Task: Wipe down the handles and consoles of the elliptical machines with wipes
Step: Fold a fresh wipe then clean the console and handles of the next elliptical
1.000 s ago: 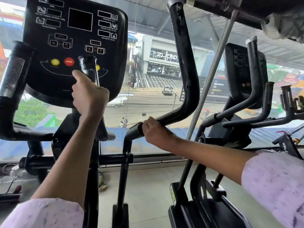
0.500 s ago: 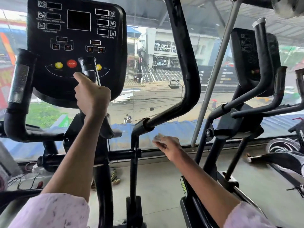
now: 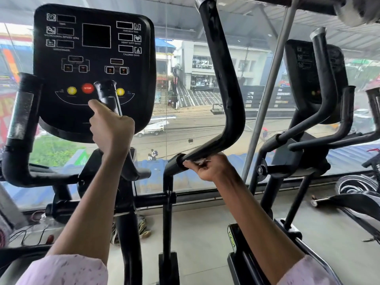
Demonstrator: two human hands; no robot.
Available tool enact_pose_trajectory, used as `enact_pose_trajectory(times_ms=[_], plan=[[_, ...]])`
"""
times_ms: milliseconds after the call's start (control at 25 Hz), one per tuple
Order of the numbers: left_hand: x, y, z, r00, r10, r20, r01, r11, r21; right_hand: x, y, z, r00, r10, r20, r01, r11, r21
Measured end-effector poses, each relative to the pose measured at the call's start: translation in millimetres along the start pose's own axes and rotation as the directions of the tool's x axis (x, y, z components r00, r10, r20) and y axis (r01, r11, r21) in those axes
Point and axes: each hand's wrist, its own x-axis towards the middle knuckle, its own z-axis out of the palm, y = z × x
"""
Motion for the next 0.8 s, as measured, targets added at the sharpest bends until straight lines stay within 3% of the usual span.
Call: enact_pose_trajectory(times_ms=[120,400,520,640,800], plan=[[0.9,-0.9,1.1,1.0,-0.004,-0.012,0.004,1.0,0.006,-8.9,-7.9,-6.1,0.999,0.025,0.026,-0.028,0.99,0.142],[0.6,-0.5,-0.2,1.0,-0.019,0.004,0.019,1.0,-0.004,-15.3,-1.4,15.1,0.998,0.062,-0.021,-0.056,0.974,0.222],[0.7,-2.7,0.1,1.0,0.004,0.014,-0.004,1.0,-0.015,-35.8,-14.0,5.6,0.995,0.058,0.085,-0.081,0.949,0.303],[3.6,-5.0,3.7,1.0,0.007,0.004,-0.007,1.0,-0.018,-46.2,-31.9,-0.7,0.996,0.076,0.047,-0.088,0.903,0.42],[2.2,-3.8,2.5,1.0,0.011,0.003,-0.011,1.0,-0.013,-46.6,-33.2,7.5,0.996,0.094,-0.003,-0.087,0.936,0.342]])
